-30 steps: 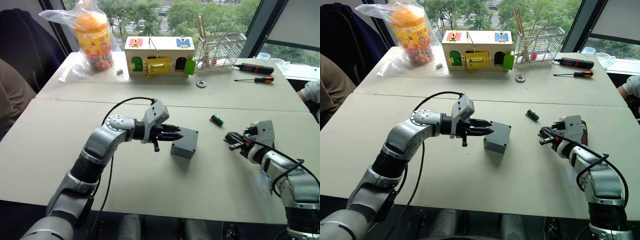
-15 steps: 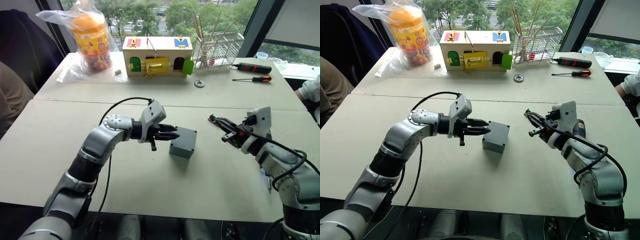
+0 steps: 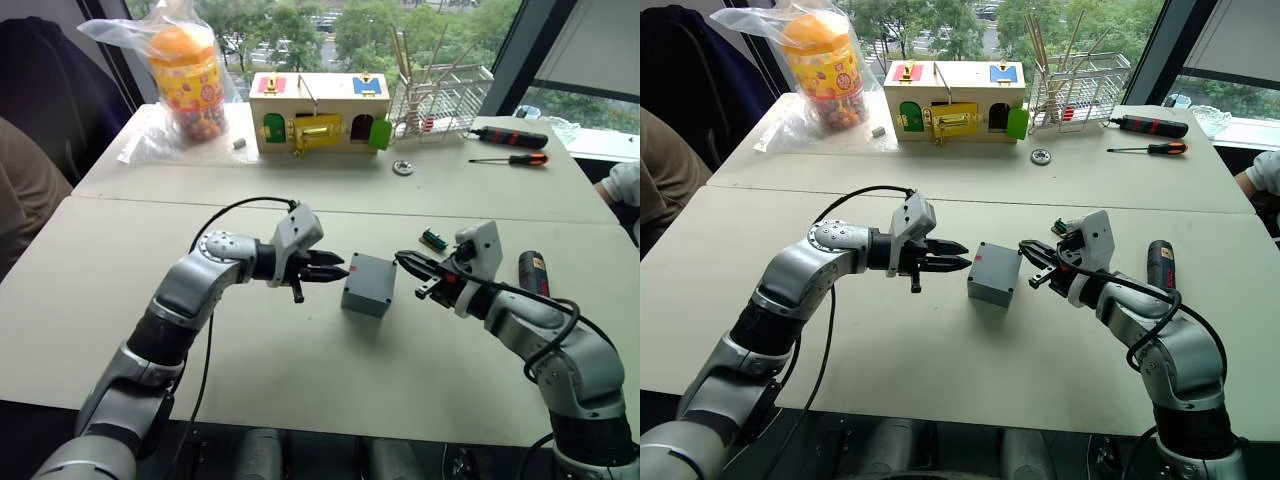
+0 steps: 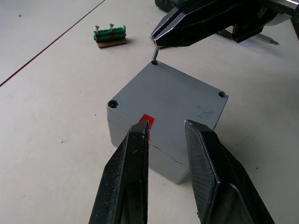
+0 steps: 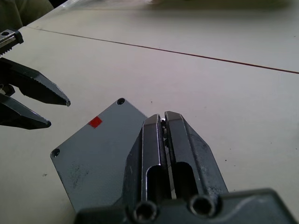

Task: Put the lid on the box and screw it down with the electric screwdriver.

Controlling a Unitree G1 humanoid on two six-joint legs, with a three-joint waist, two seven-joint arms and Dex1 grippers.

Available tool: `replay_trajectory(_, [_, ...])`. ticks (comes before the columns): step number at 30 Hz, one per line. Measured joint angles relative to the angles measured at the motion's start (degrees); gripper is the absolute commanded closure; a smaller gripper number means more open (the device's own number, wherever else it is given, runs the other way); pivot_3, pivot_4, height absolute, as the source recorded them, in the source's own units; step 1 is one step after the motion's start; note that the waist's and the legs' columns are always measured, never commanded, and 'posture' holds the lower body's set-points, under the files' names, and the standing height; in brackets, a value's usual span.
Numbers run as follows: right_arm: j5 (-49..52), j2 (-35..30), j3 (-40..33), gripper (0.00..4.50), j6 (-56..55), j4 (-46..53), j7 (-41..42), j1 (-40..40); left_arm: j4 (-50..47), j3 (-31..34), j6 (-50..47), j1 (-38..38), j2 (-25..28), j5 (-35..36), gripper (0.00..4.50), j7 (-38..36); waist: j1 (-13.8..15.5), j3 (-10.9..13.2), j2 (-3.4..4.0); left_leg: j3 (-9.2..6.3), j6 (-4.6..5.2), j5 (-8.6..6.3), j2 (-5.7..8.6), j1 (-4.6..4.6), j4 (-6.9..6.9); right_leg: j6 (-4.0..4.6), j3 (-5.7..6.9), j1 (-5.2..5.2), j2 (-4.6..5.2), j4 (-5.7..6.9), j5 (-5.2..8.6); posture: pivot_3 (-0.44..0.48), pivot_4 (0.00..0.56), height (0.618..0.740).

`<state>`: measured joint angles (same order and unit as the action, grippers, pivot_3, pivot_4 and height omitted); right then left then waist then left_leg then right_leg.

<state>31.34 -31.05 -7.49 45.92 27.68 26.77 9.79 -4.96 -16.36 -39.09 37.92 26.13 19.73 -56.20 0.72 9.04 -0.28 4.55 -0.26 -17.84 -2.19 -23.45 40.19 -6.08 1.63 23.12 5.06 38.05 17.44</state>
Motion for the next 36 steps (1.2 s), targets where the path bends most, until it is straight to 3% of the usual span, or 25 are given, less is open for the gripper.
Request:
replay_trajectory(21, [-2.51, 0.21, 2.55, 4.45, -0.89, -3.07, 0.4, 1.08, -0.25, -0.07, 0.38, -0.01, -0.71, -0.32, 3.3, 0.26, -0.04, 0.0, 0.0, 0.0, 0.04, -0.02, 0.0, 0.0, 0.0, 0.0, 0.0, 0.0, -0.01, 0.0, 0.0, 0.0, 0.15, 0.708])
replay_trajectory(24, [-2.54, 0.17, 2.55, 3.63, -0.89, -3.07, 0.68, 1.08, -0.34, -0.07, 0.46, -0.09, -0.76, -0.32, 3.3, 0.41, -0.05, 0.0, 0.0, 0.0, 0.04, -0.02, 0.0, 0.0, 0.0, 0.0, 0.0, 0.0, -0.01, 0.0, 0.0, 0.0, 0.15, 0.708])
replay_trajectory(25, [-2.54, 0.17, 2.54, 3.0, -0.89, -3.07, 0.69, 1.08, -0.34, -0.07, 0.51, -0.15, -0.83, -0.33, 3.3, 0.44, -0.04, 0.0, 0.0, 0.0, 0.04, -0.02, -0.01, 0.0, 0.0, 0.0, 0.0, 0.0, -0.01, 0.0, 0.0, 0.0, 0.15, 0.708])
replay_trajectory(28, [-3.18, 0.38, 1.94, 1.69, -0.98, -2.99, -1.12, 1.08, -0.36, -0.07, 0.62, -0.42, -0.86, -0.33, 3.3, 0.45, 0.0, 0.0, 0.0, 0.0, 0.03, -0.02, 0.0, 0.0, 0.0, 0.0, 0.0, 0.0, 0.0, 0.0, 0.0, 0.0, 0.15, 0.708])
replay_trajectory(36, [-2.04, 3.28, -7.71, 1.69, -4.75, 1.73, -7.19, 3.25, 0.28, -0.02, 0.89, -0.38, -2.22, -0.2, 3.3, 0.38, -0.03, 0.0, 0.0, 0.0, -0.08, 0.04, 0.0, 0.0, 0.0, 0.0, 0.0, 0.0, 0.0, 0.01, 0.0, 0.0, 0.15, 0.708])
